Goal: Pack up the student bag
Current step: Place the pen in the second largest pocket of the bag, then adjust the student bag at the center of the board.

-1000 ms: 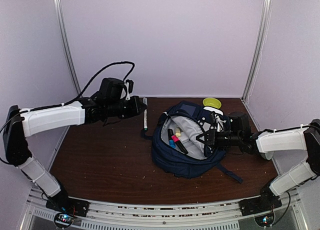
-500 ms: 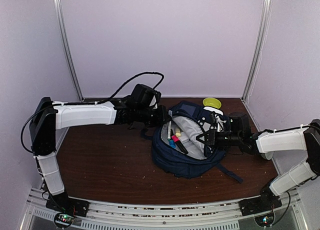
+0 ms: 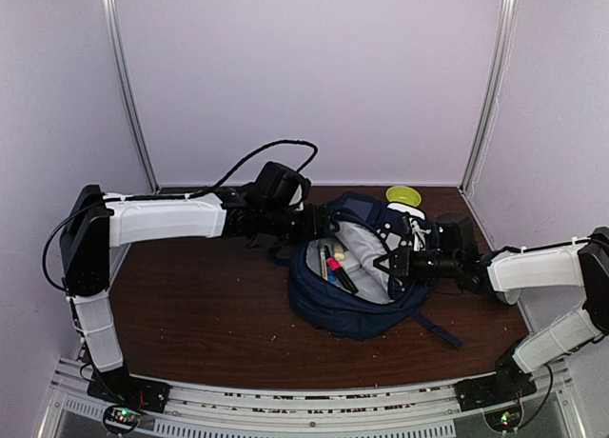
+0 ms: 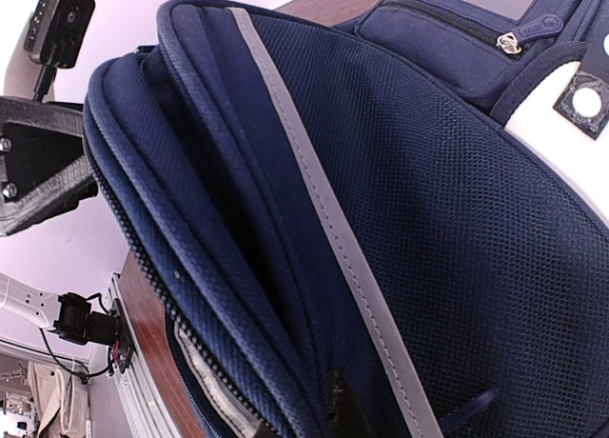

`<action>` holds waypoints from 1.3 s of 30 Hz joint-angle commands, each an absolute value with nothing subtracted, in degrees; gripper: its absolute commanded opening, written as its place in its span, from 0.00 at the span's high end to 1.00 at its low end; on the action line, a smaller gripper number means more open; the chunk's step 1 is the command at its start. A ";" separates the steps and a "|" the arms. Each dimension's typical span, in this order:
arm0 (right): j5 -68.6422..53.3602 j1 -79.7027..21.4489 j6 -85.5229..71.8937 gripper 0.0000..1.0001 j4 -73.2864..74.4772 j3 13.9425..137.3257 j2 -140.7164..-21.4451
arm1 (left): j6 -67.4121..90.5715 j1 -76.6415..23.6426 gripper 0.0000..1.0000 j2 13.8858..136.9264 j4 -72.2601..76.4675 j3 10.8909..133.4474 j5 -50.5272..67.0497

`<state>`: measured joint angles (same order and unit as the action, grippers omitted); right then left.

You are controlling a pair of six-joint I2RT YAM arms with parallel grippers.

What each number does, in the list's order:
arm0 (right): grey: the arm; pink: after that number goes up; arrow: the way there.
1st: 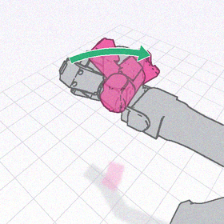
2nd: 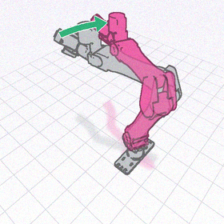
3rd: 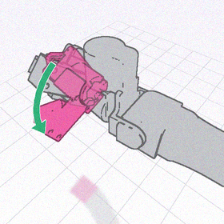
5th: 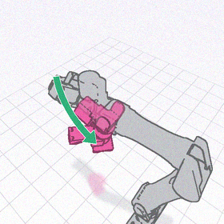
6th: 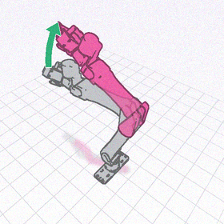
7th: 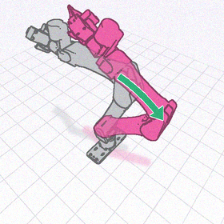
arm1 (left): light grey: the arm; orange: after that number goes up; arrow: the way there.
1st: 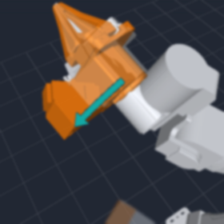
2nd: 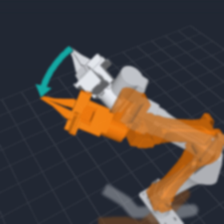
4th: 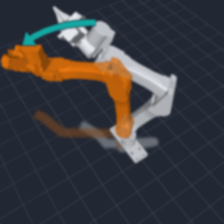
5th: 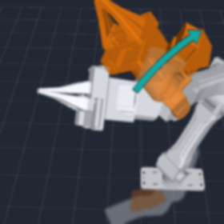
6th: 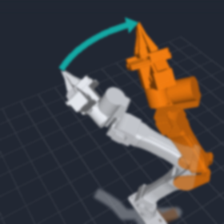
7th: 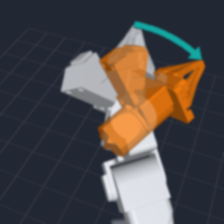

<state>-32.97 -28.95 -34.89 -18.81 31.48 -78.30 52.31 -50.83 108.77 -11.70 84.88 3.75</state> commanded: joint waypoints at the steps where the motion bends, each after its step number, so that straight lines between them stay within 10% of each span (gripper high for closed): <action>1: -30.86 -27.95 -36.07 1.00 -17.67 30.27 -77.45 | 48.17 -51.15 0.25 106.96 -14.87 86.57 -0.37; 18: -30.85 -27.95 -36.00 1.00 -17.28 30.50 -77.70 | 35.94 -51.15 0.56 110.24 -29.05 84.10 -4.04; 28: -30.68 -27.95 -36.01 1.00 -17.00 30.72 -77.83 | 35.34 -51.15 0.56 109.86 -23.57 81.63 1.08; 32: -29.99 -28.10 -36.10 1.00 -16.69 30.77 -77.52 | 36.42 -51.15 1.00 110.98 -22.89 81.36 2.93; 39: -18.18 -35.12 -34.54 1.00 -2.53 35.83 -74.12 | 39.06 -51.35 1.00 107.08 -18.81 72.93 4.55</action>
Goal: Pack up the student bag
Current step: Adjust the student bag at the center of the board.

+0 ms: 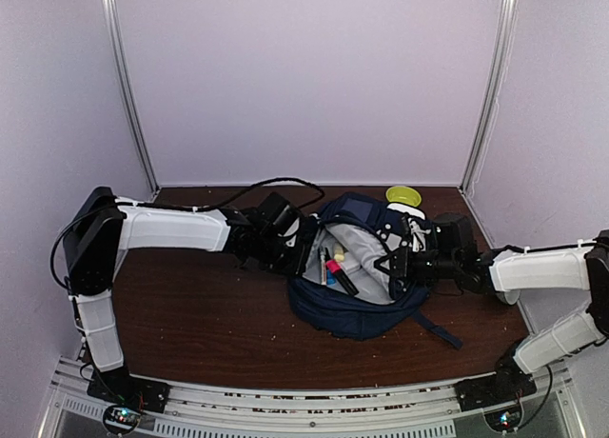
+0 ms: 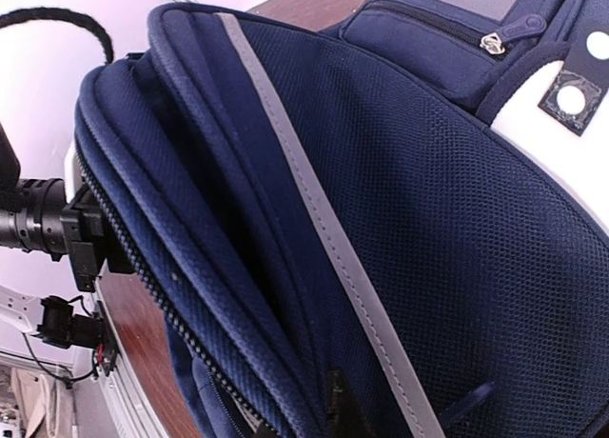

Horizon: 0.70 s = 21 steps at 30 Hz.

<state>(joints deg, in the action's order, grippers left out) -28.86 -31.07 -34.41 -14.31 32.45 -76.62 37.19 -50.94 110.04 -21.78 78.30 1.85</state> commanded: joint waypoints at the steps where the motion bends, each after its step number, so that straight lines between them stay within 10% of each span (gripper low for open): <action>1: -16.61 -36.77 -34.87 1.00 -1.17 36.44 -73.34 | 39.37 -51.52 1.00 105.80 -18.16 70.95 4.75; 17: -5.12 -43.49 -36.03 1.00 15.21 35.53 -58.31 | 36.33 -65.91 1.00 90.99 -1.55 53.18 7.99; 19: -4.70 -43.42 -36.73 1.00 14.56 33.17 -57.10 | 33.72 -65.92 0.86 88.30 -3.51 52.73 5.47; 21: -4.49 -43.46 -37.05 1.00 13.07 31.16 -56.47 | 30.75 -65.92 0.50 84.72 -5.72 52.24 2.88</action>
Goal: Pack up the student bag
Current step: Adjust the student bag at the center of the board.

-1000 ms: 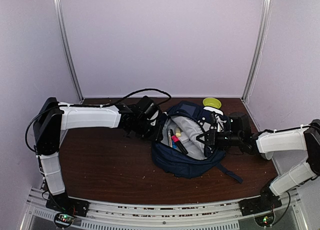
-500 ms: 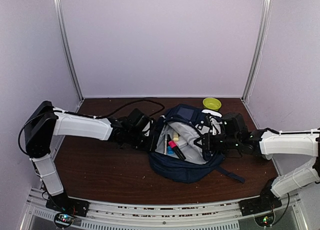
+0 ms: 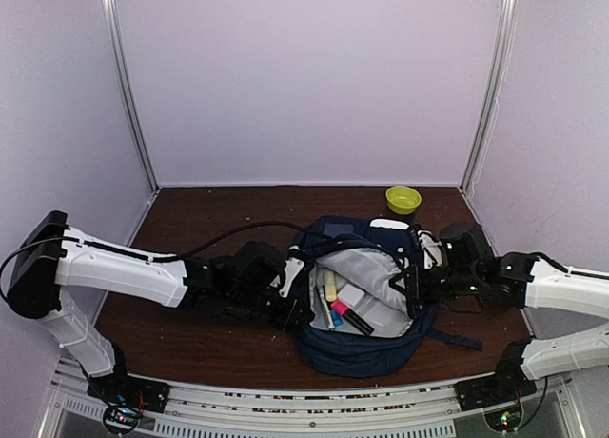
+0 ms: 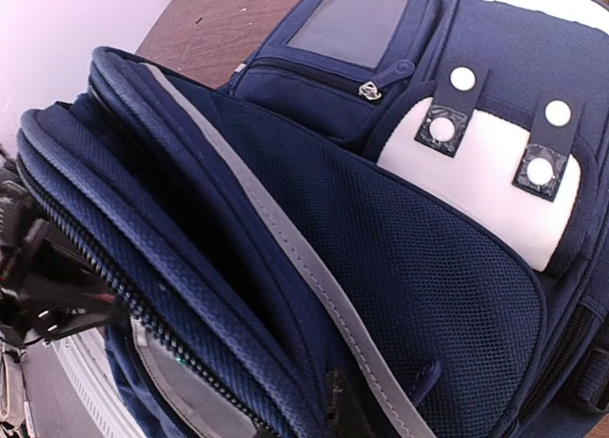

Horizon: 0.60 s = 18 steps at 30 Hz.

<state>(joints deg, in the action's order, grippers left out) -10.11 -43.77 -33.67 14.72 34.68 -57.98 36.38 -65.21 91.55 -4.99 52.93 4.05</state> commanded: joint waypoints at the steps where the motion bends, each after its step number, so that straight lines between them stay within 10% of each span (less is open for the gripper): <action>1: -4.26 -43.42 -37.00 1.00 12.33 30.12 -56.37 | 29.05 -65.92 0.36 82.94 -7.05 52.32 0.86; 5: -4.17 -43.53 -36.90 1.00 7.93 26.30 -55.60 | 22.24 -65.64 0.08 77.23 -11.51 52.48 -6.13; 13: -3.65 -43.96 -36.18 1.00 2.76 23.14 -56.04 | 9.30 -61.94 0.10 74.58 -8.25 50.94 -16.14; 18: -3.29 -44.14 -35.94 1.00 1.35 22.26 -55.87 | 4.66 -54.26 0.28 77.36 -4.07 51.81 -4.74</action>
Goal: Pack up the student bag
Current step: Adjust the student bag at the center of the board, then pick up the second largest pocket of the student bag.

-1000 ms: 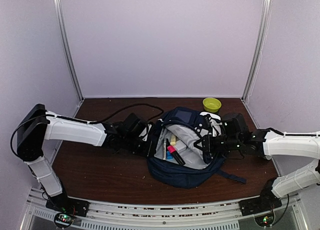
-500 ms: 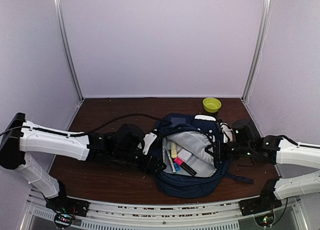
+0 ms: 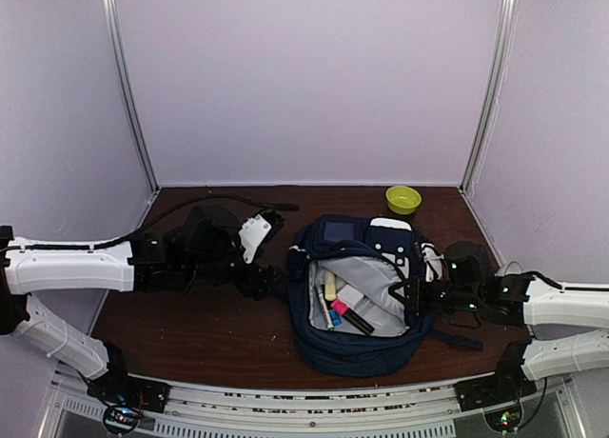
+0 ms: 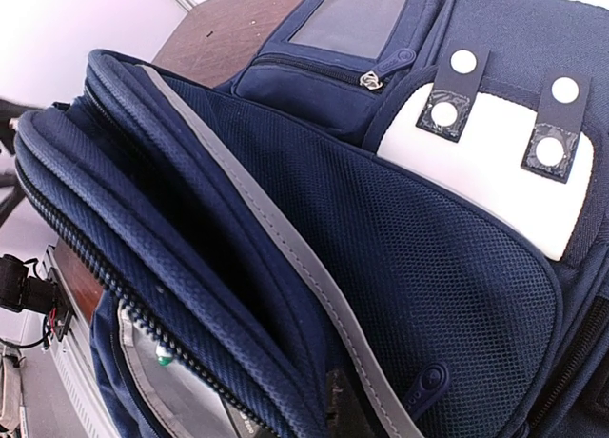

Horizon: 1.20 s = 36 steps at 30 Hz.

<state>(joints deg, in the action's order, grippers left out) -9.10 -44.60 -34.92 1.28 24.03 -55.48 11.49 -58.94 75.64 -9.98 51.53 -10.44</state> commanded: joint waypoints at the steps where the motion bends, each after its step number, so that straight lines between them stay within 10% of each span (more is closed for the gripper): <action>1: -3.18 -44.13 -36.01 1.00 1.05 21.98 -55.70 | 3.64 -53.10 0.32 78.60 -3.74 52.71 -1.92; 36: -3.26 -44.12 -35.91 1.00 -1.05 20.57 -55.72 | -9.20 -44.32 0.68 111.85 -8.48 75.49 20.20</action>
